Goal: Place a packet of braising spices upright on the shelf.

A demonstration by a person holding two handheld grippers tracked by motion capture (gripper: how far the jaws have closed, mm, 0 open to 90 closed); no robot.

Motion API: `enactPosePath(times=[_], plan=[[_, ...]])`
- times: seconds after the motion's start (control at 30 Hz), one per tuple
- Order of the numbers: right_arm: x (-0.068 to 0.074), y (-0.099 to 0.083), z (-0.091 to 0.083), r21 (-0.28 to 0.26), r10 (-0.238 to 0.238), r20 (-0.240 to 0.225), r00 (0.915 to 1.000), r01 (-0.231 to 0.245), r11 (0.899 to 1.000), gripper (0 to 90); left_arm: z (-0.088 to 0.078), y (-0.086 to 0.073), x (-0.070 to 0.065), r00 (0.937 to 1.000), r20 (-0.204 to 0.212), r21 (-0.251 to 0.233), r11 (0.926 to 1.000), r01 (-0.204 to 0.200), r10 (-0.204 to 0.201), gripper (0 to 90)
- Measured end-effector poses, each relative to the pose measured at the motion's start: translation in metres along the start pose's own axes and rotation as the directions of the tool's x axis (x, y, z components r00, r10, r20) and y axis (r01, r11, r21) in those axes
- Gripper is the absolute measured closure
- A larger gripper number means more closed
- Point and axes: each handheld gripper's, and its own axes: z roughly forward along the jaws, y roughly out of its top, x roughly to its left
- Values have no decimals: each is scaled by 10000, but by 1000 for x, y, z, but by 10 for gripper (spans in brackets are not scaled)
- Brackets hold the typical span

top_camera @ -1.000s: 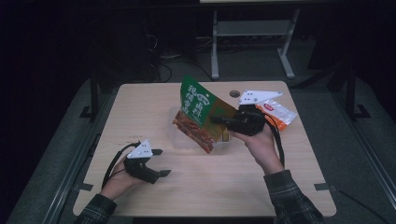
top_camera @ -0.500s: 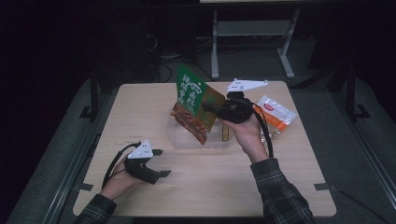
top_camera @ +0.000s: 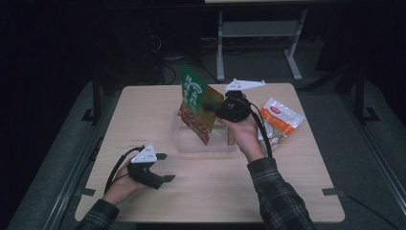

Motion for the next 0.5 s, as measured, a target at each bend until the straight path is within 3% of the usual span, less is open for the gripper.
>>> enactPosePath(times=[0.5], plan=[[-3, -6, 23, 290, -104, 113, 9999, 101, 9995, 900, 0, 0, -1, 10000, 20, 149, 9999, -72, 71, 163]])
